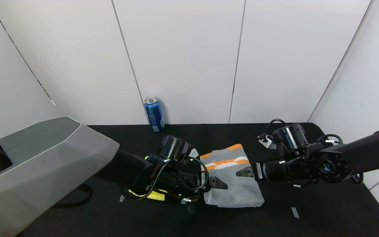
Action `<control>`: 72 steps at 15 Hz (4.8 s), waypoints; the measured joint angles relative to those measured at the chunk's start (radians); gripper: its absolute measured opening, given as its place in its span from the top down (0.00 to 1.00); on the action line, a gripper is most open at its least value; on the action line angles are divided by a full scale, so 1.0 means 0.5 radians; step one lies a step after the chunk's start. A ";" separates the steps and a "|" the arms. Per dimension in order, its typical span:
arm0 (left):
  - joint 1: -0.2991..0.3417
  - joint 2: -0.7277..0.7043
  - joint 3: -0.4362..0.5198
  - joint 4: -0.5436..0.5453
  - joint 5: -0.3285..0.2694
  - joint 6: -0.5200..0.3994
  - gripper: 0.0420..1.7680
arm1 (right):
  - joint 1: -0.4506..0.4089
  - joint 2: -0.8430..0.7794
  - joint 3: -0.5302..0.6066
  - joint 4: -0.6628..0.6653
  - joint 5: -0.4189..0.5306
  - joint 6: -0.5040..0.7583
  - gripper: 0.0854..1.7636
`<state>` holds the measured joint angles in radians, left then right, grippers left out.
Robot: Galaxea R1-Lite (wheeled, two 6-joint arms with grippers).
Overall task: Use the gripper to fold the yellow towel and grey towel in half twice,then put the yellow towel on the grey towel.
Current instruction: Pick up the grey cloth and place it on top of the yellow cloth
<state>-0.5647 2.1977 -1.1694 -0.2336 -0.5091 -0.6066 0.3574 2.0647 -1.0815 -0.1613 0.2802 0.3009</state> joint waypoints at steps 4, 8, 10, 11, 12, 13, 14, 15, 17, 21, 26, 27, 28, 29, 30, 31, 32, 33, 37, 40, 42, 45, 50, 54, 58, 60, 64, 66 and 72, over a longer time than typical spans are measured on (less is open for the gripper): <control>-0.089 0.051 -0.095 0.004 0.015 -0.003 0.03 | -0.020 0.033 -0.003 -0.005 -0.003 0.002 0.03; -0.124 0.104 -0.124 0.004 0.015 -0.025 0.03 | -0.010 0.063 0.004 -0.113 0.003 0.054 0.03; -0.127 0.120 -0.124 0.005 0.020 -0.026 0.03 | 0.002 0.079 0.004 -0.118 0.004 0.066 0.03; -0.129 0.124 -0.125 0.005 0.021 -0.026 0.03 | 0.003 0.089 0.004 -0.117 0.004 0.066 0.03; -0.129 0.127 -0.124 0.005 0.021 -0.025 0.03 | 0.005 0.098 0.003 -0.119 0.003 0.067 0.03; -0.131 0.129 -0.123 0.004 0.021 -0.024 0.03 | 0.006 0.108 0.003 -0.117 0.004 0.068 0.03; -0.137 0.130 -0.122 0.004 0.022 -0.021 0.03 | 0.006 0.115 0.003 -0.119 0.004 0.068 0.03; -0.140 0.131 -0.123 0.002 0.022 -0.017 0.03 | 0.006 0.120 0.003 -0.119 0.017 0.068 0.03; -0.155 0.135 -0.124 0.003 0.031 -0.008 0.03 | 0.006 0.129 0.001 -0.137 0.038 0.109 0.03; -0.224 0.163 -0.125 0.006 0.151 0.073 0.03 | 0.006 0.145 0.000 -0.184 0.046 0.136 0.03; -0.265 0.189 -0.147 0.005 0.173 0.096 0.03 | 0.006 0.164 0.002 -0.189 0.049 0.135 0.03; -0.268 0.193 -0.148 0.005 0.191 0.104 0.03 | 0.006 0.167 0.004 -0.189 0.050 0.134 0.03; -0.269 0.197 -0.149 0.006 0.203 0.117 0.03 | 0.006 0.171 0.005 -0.189 0.052 0.134 0.15; -0.272 0.201 -0.150 0.006 0.211 0.125 0.03 | 0.006 0.175 0.005 -0.191 0.051 0.135 0.25; -0.277 0.203 -0.150 0.005 0.218 0.128 0.03 | 0.006 0.178 0.004 -0.193 0.050 0.135 0.34; -0.280 0.206 -0.150 0.005 0.222 0.134 0.03 | 0.006 0.179 0.004 -0.190 0.049 0.135 0.42; -0.283 0.207 -0.150 0.005 0.229 0.143 0.03 | 0.006 0.180 0.001 -0.190 0.048 0.134 0.49; -0.284 0.209 -0.150 0.005 0.231 0.145 0.03 | 0.006 0.180 0.000 -0.189 0.048 0.135 0.55; -0.285 0.211 -0.150 0.008 0.232 0.150 0.03 | 0.006 0.181 0.000 -0.190 0.049 0.137 0.97; -0.296 0.217 -0.150 0.009 0.280 0.186 0.03 | 0.006 0.181 0.000 -0.189 0.049 0.137 0.97; -0.323 0.233 -0.152 0.010 0.384 0.260 0.03 | 0.007 0.181 0.004 -0.187 0.049 0.137 0.97; -0.348 0.255 -0.185 0.051 0.418 0.282 0.03 | 0.009 0.178 0.006 -0.185 0.050 0.137 0.97; -0.351 0.281 -0.252 0.129 0.427 0.327 0.25 | 0.006 0.174 0.012 -0.183 0.049 0.137 0.97; -0.352 0.290 -0.257 0.127 0.423 0.340 0.53 | 0.006 0.174 0.016 -0.183 0.049 0.138 0.97; -0.355 0.294 -0.255 0.137 0.420 0.340 0.93 | 0.005 0.173 0.017 -0.182 0.050 0.138 0.97; -0.351 0.288 -0.254 0.138 0.420 0.340 0.93 | 0.006 0.166 0.018 -0.179 0.050 0.137 0.97; -0.329 0.247 -0.251 0.141 0.421 0.339 0.93 | 0.006 0.138 0.023 -0.175 0.051 0.155 0.97; -0.311 0.206 -0.247 0.146 0.423 0.340 0.93 | 0.006 0.108 0.028 -0.170 0.052 0.157 0.97; -0.224 0.009 -0.238 0.243 0.426 0.354 0.93 | 0.032 -0.047 0.042 -0.169 0.059 0.198 0.97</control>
<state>-0.6768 2.2019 -1.2883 -0.1121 -0.2962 -0.4294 0.3736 2.0411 -1.0606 -0.2455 0.3096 0.3998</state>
